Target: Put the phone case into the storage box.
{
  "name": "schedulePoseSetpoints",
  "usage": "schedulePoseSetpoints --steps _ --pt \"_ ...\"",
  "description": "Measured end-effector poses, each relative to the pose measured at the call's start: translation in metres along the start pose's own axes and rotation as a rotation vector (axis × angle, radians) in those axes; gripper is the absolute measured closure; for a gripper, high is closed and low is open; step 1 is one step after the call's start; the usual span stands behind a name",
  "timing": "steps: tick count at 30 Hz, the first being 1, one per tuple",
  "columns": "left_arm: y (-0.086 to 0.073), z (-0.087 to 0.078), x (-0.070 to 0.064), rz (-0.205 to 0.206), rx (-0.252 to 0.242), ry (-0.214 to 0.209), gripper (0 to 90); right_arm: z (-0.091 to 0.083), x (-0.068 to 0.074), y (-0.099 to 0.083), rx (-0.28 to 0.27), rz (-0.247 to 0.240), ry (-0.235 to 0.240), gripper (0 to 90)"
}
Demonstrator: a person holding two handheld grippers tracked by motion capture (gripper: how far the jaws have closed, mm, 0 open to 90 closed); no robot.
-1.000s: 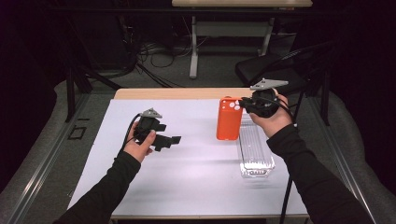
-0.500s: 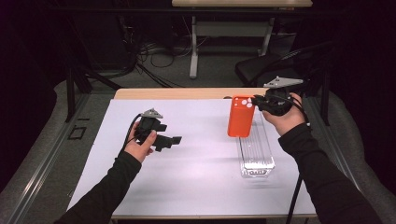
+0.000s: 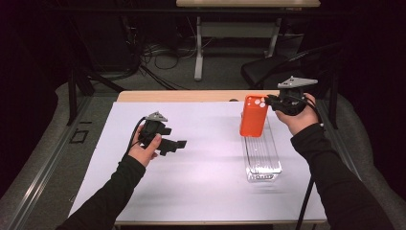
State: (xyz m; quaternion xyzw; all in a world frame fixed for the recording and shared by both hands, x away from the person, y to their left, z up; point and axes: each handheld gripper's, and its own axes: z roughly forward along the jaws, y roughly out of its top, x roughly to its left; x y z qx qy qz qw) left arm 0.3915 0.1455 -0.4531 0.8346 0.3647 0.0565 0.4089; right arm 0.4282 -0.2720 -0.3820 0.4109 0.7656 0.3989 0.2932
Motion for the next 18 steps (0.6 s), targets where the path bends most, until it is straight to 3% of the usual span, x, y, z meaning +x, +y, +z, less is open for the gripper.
schedulePoseSetpoints --steps 18 --pt "0.0 0.004 -0.001 0.003 0.011 -0.001 15.8 0.019 -0.019 -0.005 -0.001 0.009 -0.029 82.8"
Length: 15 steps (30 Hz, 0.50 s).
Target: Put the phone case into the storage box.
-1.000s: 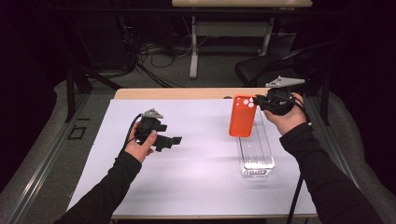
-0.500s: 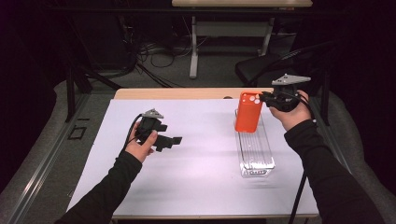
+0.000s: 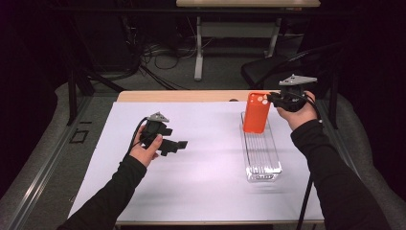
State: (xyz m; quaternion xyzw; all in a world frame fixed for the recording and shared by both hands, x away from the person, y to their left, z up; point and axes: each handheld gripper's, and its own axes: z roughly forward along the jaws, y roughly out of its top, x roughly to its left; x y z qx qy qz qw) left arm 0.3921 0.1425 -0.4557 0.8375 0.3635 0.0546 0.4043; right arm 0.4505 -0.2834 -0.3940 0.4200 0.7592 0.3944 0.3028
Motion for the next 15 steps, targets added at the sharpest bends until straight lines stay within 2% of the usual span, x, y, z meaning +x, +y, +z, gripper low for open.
schedulePoseSetpoints --steps 6,15 --pt "-0.001 0.001 0.001 0.0 0.003 -0.002 15.8 0.004 -0.006 -0.002 -0.004 0.004 -0.001 82.8" --pt "-0.002 0.002 0.001 -0.002 0.007 0.0 15.8 0.01 -0.012 -0.006 0.018 0.009 -0.001 82.8"
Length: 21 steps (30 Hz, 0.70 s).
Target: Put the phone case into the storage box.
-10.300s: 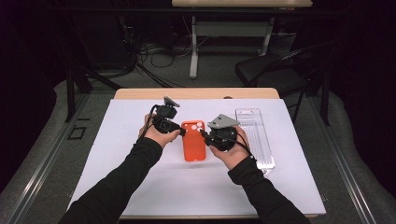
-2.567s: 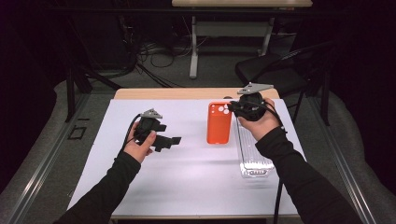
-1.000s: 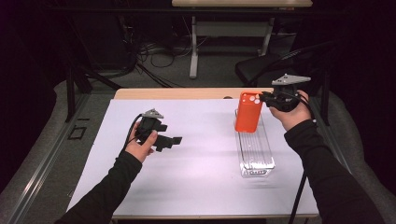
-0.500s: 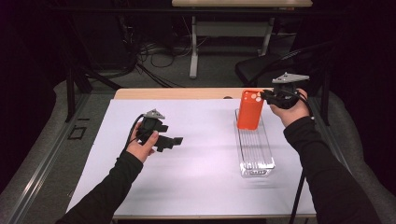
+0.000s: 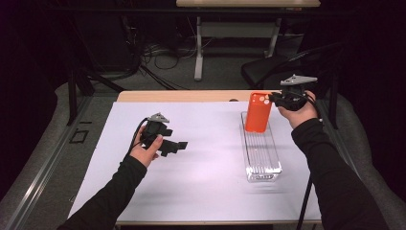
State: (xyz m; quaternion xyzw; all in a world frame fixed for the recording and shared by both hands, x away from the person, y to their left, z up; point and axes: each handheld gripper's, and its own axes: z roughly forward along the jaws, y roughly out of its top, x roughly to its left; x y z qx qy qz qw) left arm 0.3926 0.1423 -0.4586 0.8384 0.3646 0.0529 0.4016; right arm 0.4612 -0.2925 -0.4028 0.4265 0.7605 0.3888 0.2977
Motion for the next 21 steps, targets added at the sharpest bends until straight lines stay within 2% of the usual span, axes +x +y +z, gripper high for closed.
schedulePoseSetpoints --steps 7,21 --pt "-0.001 0.001 0.001 -0.002 0.003 0.0 15.8 0.006 -0.004 -0.002 0.001 -0.007 -0.008 82.8" --pt "-0.001 0.004 0.0 -0.002 0.011 0.001 15.8 0.026 -0.009 -0.008 -0.033 -0.081 -0.003 82.6"
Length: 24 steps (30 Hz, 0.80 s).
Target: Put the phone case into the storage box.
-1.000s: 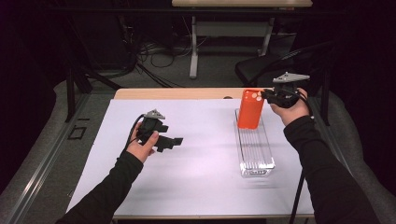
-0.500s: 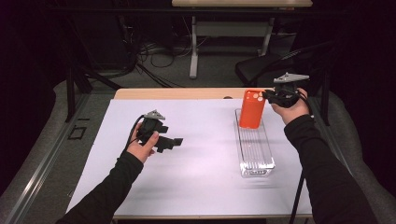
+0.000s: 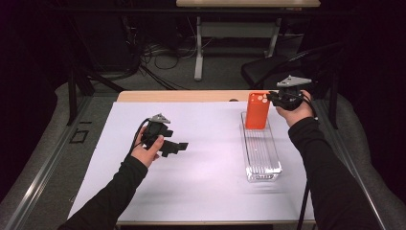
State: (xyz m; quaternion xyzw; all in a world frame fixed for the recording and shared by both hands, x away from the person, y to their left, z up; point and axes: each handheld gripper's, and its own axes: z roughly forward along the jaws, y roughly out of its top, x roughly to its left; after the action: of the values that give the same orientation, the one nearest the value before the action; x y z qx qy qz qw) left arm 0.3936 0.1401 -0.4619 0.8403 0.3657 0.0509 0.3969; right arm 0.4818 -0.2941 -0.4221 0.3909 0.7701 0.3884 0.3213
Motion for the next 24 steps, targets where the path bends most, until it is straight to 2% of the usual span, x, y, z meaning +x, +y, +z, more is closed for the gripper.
schedulePoseSetpoints --steps 3,6,14,18,24 --pt "0.0 0.0 0.0 -0.002 0.001 0.001 15.8 0.004 0.0 0.0 -0.013 -0.023 -0.012 82.6" --pt "0.0 0.0 0.0 -0.003 0.0 0.003 15.8 0.007 0.0 -0.002 -0.026 -0.024 -0.013 82.6" --pt "-0.001 0.002 0.0 -0.001 0.007 0.005 15.8 0.013 0.003 -0.01 -0.061 -0.08 -0.042 82.6" --pt "-0.002 0.002 0.001 -0.003 0.005 0.003 15.8 0.014 0.003 -0.016 -0.085 -0.077 -0.07 82.6" --pt "-0.002 0.002 0.001 -0.003 0.006 0.004 15.8 0.015 0.004 -0.022 -0.117 -0.073 -0.079 82.6"
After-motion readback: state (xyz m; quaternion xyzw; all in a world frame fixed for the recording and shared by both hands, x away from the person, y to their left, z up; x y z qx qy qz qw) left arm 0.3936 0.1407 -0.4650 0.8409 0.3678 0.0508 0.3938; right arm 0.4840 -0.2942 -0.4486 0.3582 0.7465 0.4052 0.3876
